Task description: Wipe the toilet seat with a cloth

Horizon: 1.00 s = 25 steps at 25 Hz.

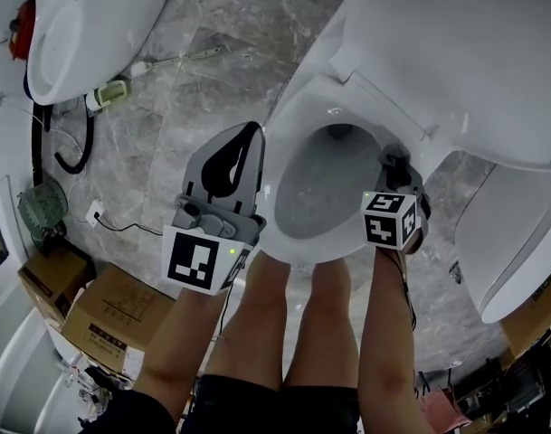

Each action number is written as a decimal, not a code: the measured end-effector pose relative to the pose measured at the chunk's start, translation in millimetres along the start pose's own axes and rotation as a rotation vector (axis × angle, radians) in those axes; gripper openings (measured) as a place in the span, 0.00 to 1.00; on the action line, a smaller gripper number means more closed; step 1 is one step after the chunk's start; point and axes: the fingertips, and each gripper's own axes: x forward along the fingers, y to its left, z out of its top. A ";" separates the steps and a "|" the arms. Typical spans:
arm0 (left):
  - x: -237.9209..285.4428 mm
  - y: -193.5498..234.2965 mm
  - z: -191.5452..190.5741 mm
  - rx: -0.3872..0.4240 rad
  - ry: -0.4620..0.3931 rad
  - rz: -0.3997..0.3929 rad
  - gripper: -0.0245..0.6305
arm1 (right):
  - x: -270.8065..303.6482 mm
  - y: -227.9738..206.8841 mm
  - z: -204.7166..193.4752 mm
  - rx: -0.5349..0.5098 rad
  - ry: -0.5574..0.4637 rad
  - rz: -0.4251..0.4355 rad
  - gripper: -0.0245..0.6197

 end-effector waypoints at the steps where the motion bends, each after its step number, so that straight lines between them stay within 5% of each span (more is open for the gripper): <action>1: -0.4 -0.3 0.5 0.005 0.001 -0.004 0.06 | -7.3 -6.9 -11.4 -0.001 0.019 -0.025 0.12; 4: -1.3 0.4 3.2 0.005 -0.005 -0.004 0.06 | -15.7 -20.6 -23.4 -0.013 0.031 -0.033 0.12; 11: -8.9 3.6 1.4 -0.004 -0.003 0.012 0.06 | -10.0 -29.1 18.1 -0.283 -0.042 -0.001 0.12; 15: -9.5 -1.1 0.1 -0.009 -0.001 0.007 0.06 | -13.3 3.2 -21.5 -0.365 0.088 0.175 0.12; 22: -7.9 -8.0 1.9 -0.005 -0.004 0.002 0.06 | -48.7 105.6 -100.0 -0.461 0.272 0.628 0.12; 25: -8.4 -8.9 6.2 -0.011 -0.011 0.015 0.06 | -49.6 104.9 -101.8 -0.510 0.266 0.666 0.12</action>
